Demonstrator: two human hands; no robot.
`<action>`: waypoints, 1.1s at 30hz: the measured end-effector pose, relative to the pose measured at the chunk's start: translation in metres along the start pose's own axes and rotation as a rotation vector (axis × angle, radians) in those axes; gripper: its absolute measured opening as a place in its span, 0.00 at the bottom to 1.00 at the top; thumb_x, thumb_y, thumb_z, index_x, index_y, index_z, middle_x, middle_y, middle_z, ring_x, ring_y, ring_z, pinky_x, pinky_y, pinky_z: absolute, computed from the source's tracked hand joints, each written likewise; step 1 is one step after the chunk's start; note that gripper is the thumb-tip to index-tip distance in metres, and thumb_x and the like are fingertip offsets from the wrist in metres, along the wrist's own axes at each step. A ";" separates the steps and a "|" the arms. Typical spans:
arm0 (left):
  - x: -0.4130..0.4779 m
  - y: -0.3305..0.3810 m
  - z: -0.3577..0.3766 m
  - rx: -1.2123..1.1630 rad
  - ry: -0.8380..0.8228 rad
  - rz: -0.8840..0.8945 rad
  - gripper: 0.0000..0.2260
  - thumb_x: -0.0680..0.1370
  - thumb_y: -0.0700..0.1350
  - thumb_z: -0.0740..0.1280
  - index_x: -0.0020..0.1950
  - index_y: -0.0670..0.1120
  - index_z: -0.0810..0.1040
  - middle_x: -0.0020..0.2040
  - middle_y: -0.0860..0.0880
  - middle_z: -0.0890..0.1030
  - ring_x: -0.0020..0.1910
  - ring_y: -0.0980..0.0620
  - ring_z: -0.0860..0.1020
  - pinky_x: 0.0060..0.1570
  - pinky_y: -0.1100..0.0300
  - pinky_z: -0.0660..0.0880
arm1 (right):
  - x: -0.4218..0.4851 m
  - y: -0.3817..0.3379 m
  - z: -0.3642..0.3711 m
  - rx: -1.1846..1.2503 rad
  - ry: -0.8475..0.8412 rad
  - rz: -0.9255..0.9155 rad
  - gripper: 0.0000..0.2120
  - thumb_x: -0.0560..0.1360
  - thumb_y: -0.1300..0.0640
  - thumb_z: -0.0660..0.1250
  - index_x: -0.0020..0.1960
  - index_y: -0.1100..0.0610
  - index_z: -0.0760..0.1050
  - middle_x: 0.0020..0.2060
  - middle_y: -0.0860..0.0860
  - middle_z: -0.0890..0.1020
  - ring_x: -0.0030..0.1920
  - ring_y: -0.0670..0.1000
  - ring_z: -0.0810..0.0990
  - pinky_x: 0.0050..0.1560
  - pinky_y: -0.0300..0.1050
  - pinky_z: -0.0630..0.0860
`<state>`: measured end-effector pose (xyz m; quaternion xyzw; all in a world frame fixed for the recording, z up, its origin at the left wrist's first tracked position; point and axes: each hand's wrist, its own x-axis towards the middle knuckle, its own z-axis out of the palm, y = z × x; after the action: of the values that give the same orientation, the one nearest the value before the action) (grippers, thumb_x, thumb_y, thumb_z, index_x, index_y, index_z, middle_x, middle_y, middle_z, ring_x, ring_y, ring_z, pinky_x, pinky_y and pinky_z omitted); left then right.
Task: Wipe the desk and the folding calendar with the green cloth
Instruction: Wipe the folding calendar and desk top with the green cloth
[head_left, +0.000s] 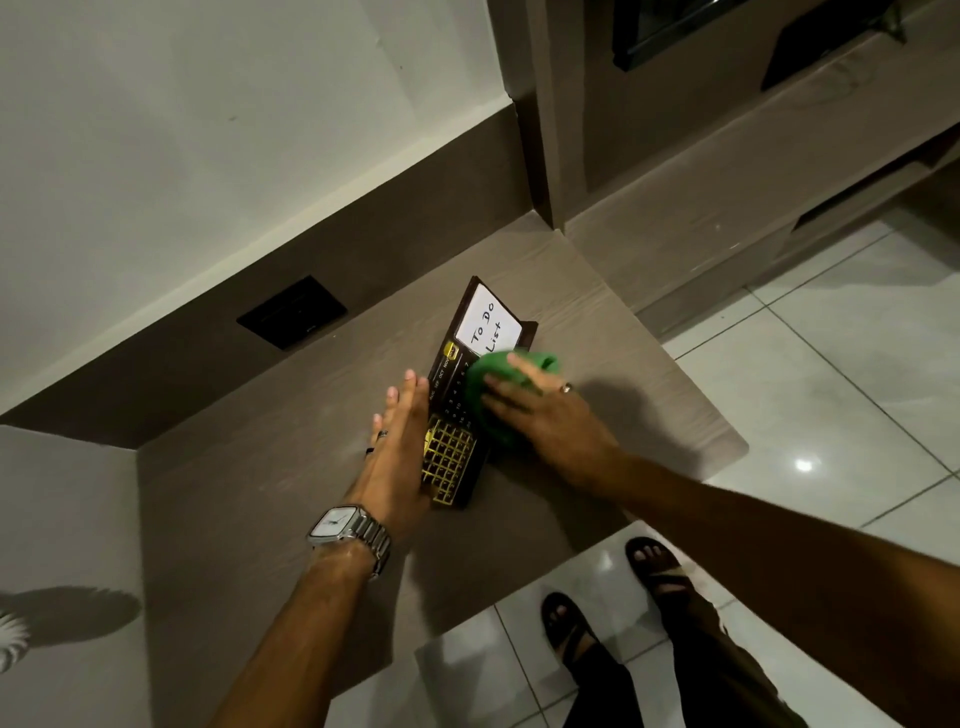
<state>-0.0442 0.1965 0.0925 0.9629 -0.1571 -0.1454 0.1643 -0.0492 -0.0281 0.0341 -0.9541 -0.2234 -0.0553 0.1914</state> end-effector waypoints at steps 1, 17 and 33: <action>0.000 0.000 0.000 -0.008 0.001 0.005 0.64 0.60 0.25 0.72 0.73 0.62 0.30 0.76 0.61 0.37 0.76 0.51 0.38 0.71 0.50 0.38 | 0.007 0.009 -0.004 -0.006 0.015 0.100 0.28 0.75 0.66 0.66 0.73 0.53 0.66 0.74 0.52 0.66 0.74 0.64 0.60 0.63 0.68 0.69; -0.004 0.009 -0.006 0.055 -0.007 0.025 0.56 0.66 0.28 0.69 0.73 0.54 0.29 0.77 0.51 0.36 0.76 0.46 0.37 0.72 0.47 0.38 | 0.056 0.059 -0.038 -0.284 -0.137 0.184 0.17 0.79 0.55 0.63 0.67 0.52 0.71 0.67 0.50 0.74 0.67 0.59 0.65 0.57 0.56 0.74; 0.004 0.013 -0.003 0.060 -0.043 -0.028 0.56 0.69 0.32 0.70 0.71 0.55 0.26 0.75 0.54 0.29 0.74 0.51 0.33 0.73 0.49 0.38 | 0.036 0.004 -0.016 -0.097 -0.009 0.174 0.13 0.71 0.63 0.65 0.54 0.57 0.80 0.51 0.57 0.82 0.51 0.57 0.76 0.39 0.51 0.76</action>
<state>-0.0431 0.1849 0.0993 0.9661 -0.1515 -0.1637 0.1301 -0.0150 -0.0233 0.0544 -0.9784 -0.1375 -0.0448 0.1478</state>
